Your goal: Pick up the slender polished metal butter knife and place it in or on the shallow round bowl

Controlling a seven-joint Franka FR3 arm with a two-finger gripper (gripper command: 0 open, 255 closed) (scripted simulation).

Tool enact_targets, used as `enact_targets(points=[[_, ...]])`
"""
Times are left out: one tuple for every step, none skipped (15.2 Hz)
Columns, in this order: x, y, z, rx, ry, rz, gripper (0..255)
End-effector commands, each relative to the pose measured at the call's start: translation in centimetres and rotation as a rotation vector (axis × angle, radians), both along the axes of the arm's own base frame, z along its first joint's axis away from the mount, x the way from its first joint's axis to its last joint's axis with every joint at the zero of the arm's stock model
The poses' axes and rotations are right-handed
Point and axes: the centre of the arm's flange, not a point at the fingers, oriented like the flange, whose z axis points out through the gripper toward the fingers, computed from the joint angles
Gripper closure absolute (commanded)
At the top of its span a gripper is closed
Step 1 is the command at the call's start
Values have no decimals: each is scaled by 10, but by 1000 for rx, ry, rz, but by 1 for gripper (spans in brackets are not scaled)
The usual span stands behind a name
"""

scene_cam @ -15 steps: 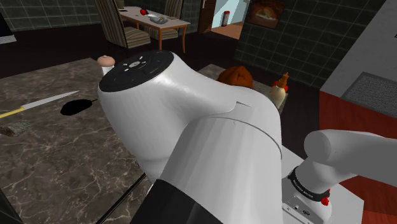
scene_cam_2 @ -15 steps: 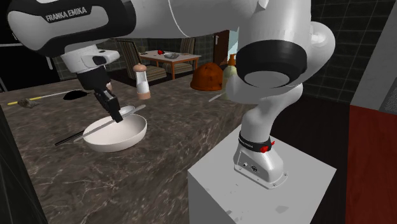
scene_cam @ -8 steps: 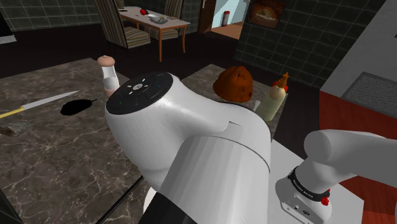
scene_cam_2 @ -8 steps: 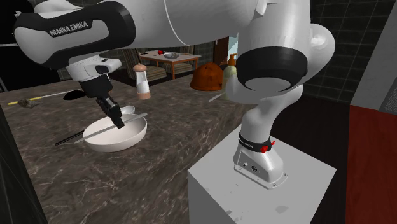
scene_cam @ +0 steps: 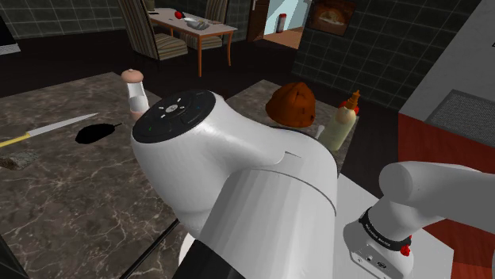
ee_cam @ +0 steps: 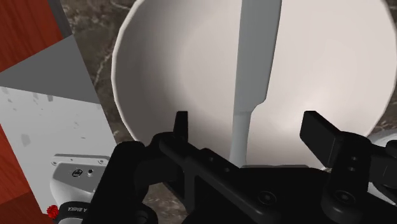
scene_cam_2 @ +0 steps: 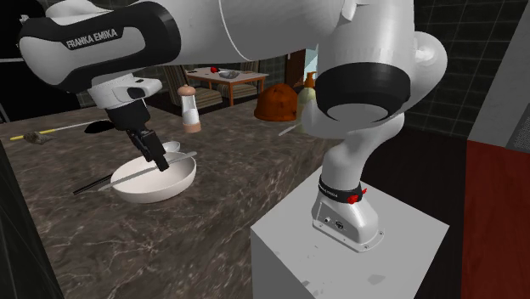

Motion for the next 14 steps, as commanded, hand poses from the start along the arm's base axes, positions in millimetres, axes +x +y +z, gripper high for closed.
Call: enact_targets(points=[[0,0,0,0,0,0,0],[0,0,0,0,0,0,0],[1,3,13,0,0,0,0],[2,6,26,0,0,0,0],[3,9,38,0,0,0,0],[4,11,49,0,0,0,0],[4,11,49,0,0,0,0],[4,11,49,0,0,0,0],[4,11,49,0,0,0,0],[4,11,49,0,0,0,0],[4,11,49,0,0,0,0],[4,11,49,0,0,0,0],[4,11,49,0,0,0,0],[4,11,49,0,0,0,0]])
